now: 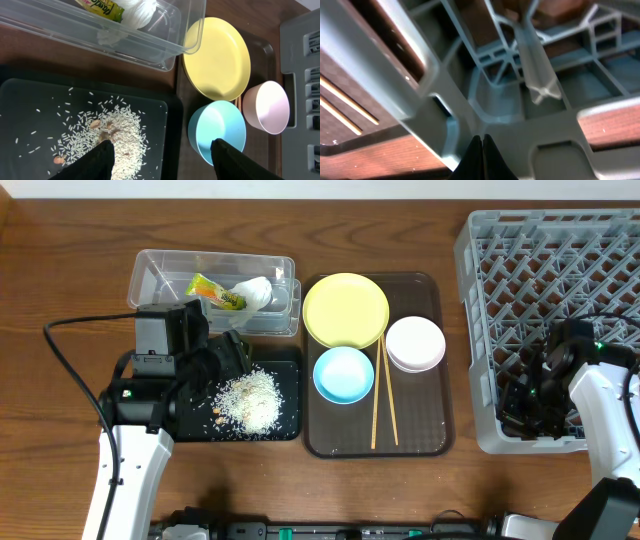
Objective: Sort waste into correct bins and load items into the dishwasher rack
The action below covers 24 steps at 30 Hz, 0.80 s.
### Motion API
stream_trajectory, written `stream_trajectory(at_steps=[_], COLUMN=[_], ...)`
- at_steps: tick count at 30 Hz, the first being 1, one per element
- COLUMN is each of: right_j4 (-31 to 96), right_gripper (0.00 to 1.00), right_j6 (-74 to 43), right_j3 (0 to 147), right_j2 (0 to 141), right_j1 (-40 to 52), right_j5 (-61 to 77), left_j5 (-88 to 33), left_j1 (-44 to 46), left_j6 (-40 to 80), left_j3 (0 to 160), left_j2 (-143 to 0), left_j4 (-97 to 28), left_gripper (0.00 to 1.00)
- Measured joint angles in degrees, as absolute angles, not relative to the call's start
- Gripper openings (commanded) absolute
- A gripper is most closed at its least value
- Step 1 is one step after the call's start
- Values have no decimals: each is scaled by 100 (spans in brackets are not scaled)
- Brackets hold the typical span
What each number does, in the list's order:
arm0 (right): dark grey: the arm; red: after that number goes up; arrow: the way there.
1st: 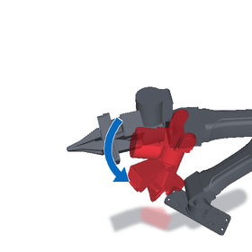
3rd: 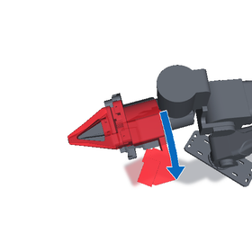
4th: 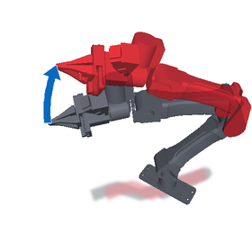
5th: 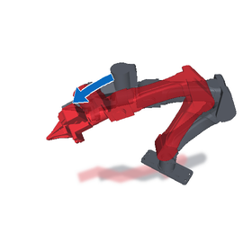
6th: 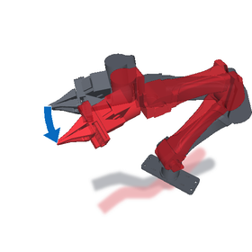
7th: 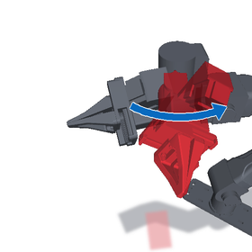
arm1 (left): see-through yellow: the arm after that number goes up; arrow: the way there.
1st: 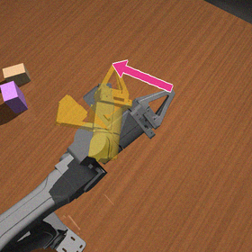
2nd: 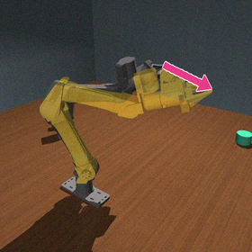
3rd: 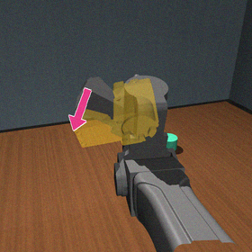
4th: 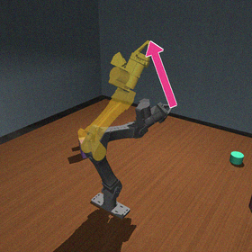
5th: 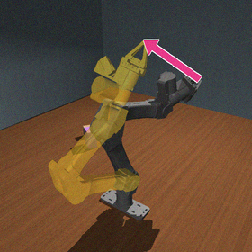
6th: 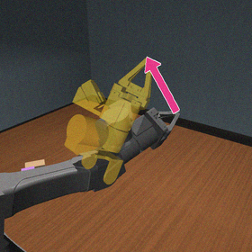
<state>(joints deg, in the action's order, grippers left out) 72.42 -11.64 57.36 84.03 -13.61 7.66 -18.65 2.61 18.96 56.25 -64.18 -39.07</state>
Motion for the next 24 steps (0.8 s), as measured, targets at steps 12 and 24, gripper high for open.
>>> stream_trajectory(at_steps=[12,24], right_j4=[7848,7867], right_gripper=[1,1], right_j6=[-1262,-1938], right_j3=[5736,5730], right_j2=[8399,8396], right_j1=[-1361,-1391], right_j5=[1214,987], left_j5=[-1865,-1865], left_j1=[261,261], left_j6=[1896,1896], left_j3=[5625,5625], left_j2=[-6418,-6418], left_j4=[-3907,-3907], left_gripper=[65,65])
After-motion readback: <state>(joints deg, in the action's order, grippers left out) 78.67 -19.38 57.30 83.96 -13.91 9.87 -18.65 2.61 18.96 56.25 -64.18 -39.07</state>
